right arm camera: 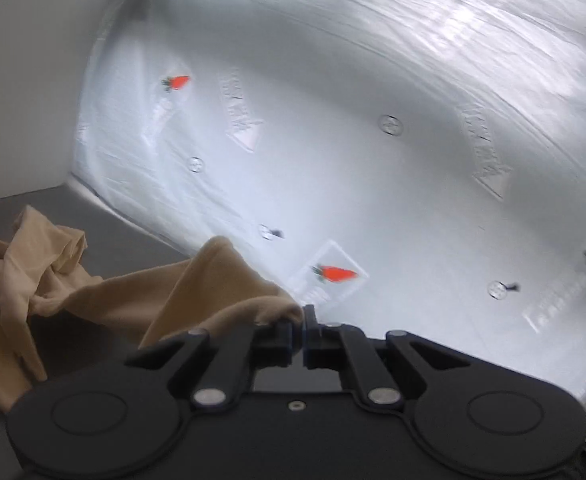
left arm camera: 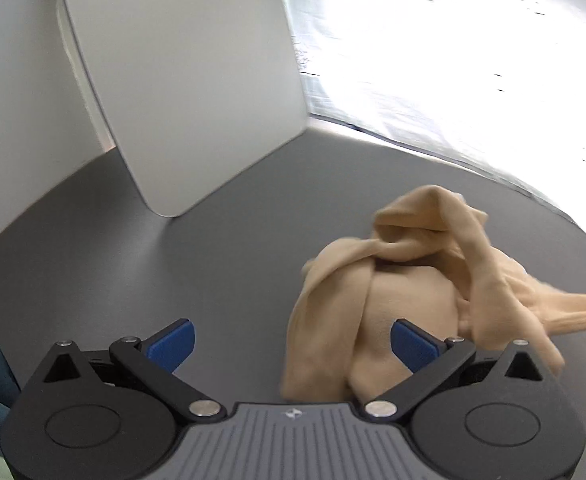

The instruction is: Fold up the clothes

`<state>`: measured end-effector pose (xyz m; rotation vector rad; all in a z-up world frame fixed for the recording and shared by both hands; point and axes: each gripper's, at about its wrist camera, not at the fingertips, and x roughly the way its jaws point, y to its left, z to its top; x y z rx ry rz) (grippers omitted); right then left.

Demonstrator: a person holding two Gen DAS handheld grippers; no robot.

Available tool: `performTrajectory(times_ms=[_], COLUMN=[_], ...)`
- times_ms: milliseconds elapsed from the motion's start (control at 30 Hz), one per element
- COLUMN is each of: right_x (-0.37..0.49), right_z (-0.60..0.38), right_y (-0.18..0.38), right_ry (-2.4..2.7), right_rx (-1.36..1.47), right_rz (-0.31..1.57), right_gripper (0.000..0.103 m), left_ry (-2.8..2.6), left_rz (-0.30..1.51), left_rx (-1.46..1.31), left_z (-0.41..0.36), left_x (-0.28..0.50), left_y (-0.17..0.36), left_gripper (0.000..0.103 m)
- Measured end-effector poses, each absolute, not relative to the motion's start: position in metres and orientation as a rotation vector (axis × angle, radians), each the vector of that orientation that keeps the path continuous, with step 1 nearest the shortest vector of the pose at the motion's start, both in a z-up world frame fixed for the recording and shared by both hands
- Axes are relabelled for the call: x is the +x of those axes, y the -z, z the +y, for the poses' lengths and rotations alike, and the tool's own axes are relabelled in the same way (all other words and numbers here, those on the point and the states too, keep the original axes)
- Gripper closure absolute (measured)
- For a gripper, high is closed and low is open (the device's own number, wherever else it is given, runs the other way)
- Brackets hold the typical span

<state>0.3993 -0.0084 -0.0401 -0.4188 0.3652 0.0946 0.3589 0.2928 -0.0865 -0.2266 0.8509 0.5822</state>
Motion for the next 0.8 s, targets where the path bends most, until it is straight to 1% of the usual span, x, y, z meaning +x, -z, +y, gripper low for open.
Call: performTrajectory(times_ms=[67,133,233,267,300,367,433,500,600,700,800], right_x=[0.388,0.377,0.363,0.358,0.356,0.356,0.356,0.357,0.368,0.394,0.422], right_z=[-0.073,-0.130,-0.171,-0.183,-0.190,-0.192,-0.194,-0.195,-0.191,-0.173,-0.154], right_y=[0.040,0.055,0.084,0.093,0.099,0.100,0.101,0.102,0.103,0.107,0.113], right_ry=[0.058,0.197,0.252,0.260,0.258,0.227,0.195,0.163,0.102,0.101,0.118], right_rx=[-0.364,-0.357,-0.419,-0.439,-0.432,-0.333,-0.234,-0.135,-0.046,-0.137,-0.256], right_rz=[0.410,0.462,0.576,0.616,0.644,0.664,0.683,0.700,0.711,0.699,0.684], right_gripper=[0.099,0.098,0.095,0.084,0.068,0.058,0.057,0.052,0.049,0.049,0.049], left_ry=[-0.513,-0.449,-0.331,-0.279,-0.227,-0.148,-0.093,-0.072,-0.080,-0.093,-0.080], left_rz=[0.856,0.877,0.942,0.960,0.978,1.009,1.036,1.046,1.037,0.998,0.956], left_rx=[-0.227,-0.227,-0.265,-0.293,-0.322,-0.359,-0.375,-0.357,-0.324,-0.259,-0.130], left_z=[0.252,0.215,0.163,0.152,0.140,0.119,0.099,0.089,0.090,0.105,0.099], left_x=[0.354,0.352,0.352,0.354,0.356,0.361,0.368,0.378,0.395,0.415,0.434], left_y=[0.084,0.085,0.089,0.091,0.094,0.099,0.104,0.107,0.103,0.090,0.083], left_gripper=[0.000,0.000,0.000,0.000,0.000,0.000,0.000,0.000,0.000,0.001,0.001])
